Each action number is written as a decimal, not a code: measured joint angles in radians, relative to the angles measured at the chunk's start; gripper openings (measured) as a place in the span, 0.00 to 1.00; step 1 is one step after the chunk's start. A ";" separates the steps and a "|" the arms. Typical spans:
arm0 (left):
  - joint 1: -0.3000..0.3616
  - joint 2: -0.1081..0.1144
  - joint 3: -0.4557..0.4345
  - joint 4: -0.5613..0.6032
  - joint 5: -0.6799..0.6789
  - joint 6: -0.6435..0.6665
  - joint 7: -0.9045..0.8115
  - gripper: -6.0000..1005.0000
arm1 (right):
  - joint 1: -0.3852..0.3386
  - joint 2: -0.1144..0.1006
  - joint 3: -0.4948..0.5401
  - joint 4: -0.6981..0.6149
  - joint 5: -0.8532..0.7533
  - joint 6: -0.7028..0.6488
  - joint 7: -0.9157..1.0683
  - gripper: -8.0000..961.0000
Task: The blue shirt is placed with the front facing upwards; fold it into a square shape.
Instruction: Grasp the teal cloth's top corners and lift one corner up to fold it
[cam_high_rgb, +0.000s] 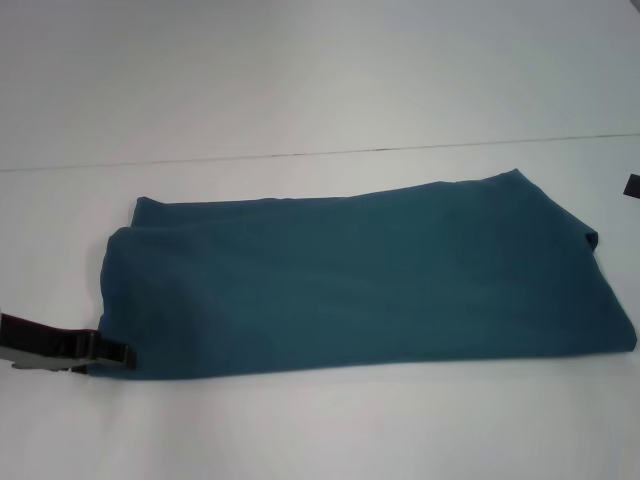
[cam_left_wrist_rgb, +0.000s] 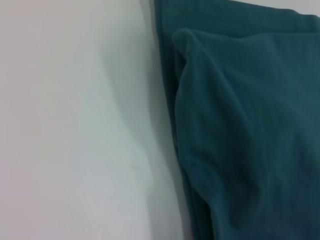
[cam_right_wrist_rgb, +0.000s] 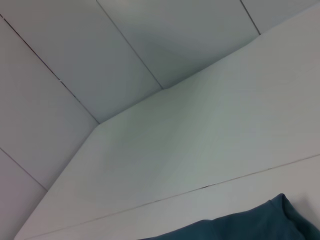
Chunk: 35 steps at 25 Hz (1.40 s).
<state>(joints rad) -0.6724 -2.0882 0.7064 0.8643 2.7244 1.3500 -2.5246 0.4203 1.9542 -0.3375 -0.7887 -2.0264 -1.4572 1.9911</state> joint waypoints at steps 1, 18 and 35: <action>0.000 0.000 0.001 0.004 0.000 0.003 0.000 0.68 | 0.000 0.000 0.000 0.000 0.000 0.000 0.000 0.94; -0.002 0.012 0.004 0.096 0.029 0.139 -0.028 0.68 | 0.000 -0.002 0.000 0.001 0.000 0.000 0.000 0.94; -0.014 -0.004 0.068 0.062 0.044 0.145 -0.039 0.68 | -0.002 -0.002 0.000 0.001 0.000 0.000 0.002 0.94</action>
<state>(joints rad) -0.6868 -2.0922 0.7744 0.9260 2.7688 1.4947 -2.5636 0.4187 1.9527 -0.3375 -0.7877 -2.0264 -1.4572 1.9926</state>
